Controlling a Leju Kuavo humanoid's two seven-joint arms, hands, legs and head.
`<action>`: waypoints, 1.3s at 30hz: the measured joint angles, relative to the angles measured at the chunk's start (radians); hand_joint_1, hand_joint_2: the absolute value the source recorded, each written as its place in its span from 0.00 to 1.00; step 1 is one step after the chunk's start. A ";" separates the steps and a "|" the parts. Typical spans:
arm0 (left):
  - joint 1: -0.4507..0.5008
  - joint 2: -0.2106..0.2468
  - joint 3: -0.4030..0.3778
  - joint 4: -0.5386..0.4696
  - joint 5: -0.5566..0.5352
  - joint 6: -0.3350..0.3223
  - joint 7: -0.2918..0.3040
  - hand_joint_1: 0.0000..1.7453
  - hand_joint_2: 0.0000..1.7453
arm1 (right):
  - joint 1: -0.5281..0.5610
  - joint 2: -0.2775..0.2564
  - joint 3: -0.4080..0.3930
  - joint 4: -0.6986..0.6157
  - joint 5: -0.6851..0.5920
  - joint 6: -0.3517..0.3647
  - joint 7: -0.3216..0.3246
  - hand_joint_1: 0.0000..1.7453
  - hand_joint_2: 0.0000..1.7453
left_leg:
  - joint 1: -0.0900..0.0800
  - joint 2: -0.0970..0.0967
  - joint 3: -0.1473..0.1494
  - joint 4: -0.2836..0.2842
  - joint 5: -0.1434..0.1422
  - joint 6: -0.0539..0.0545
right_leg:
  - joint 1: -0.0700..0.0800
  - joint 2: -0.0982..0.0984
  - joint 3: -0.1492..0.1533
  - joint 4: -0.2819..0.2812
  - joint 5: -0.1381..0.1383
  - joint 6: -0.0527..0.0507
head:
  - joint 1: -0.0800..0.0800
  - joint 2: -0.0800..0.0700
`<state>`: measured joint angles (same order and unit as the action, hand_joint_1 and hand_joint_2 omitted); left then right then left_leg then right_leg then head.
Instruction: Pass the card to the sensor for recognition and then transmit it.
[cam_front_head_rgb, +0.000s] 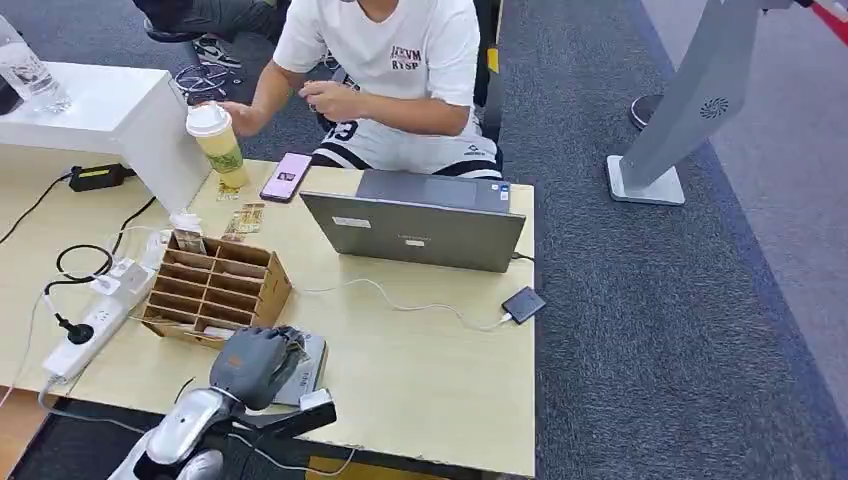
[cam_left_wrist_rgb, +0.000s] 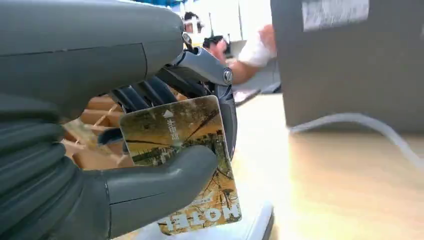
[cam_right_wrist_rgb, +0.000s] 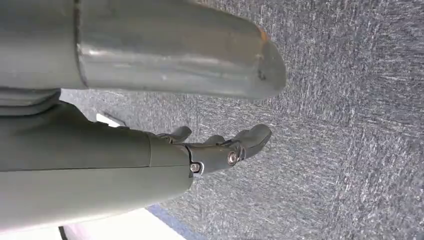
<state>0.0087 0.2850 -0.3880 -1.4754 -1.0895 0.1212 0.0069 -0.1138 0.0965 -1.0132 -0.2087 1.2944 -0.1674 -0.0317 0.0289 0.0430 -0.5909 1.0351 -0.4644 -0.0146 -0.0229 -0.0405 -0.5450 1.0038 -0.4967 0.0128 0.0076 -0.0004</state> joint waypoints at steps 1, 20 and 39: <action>-0.003 0.000 0.000 -0.016 0.006 0.007 -0.003 1.00 1.00 | 0.000 0.000 0.000 0.000 -0.003 0.000 0.000 0.00 0.00 | 0.000 0.000 0.000 0.000 0.000 0.000 | 0.000 0.000 0.000 0.000 0.000 0.000 | 0.000 0.000; -0.327 0.001 0.072 -0.200 -0.181 0.226 -0.015 1.00 1.00 | -0.003 0.001 0.018 0.002 0.020 -0.002 -0.025 0.00 1.00 | 0.000 -0.001 -0.001 0.000 0.005 0.002 | 0.000 -0.001 -0.001 0.000 0.005 0.001 | 0.000 0.000; -0.633 -0.015 0.085 0.134 -0.375 0.333 0.050 1.00 1.00 | -0.024 0.016 0.067 0.004 0.049 0.021 0.046 0.00 1.00 | 0.000 0.000 -0.004 0.000 0.011 0.001 | 0.000 0.000 -0.004 0.000 0.010 0.000 | 0.000 0.000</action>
<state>-0.6248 0.2701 -0.3033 -1.3416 -1.4645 0.4540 0.0572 -0.1378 0.1122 -0.9461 -0.2049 1.3432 -0.1465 0.0145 0.0290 0.0426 -0.5949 1.0347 -0.4539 -0.0134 -0.0225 -0.0408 -0.5492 1.0042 -0.4866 0.0127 0.0073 -0.0004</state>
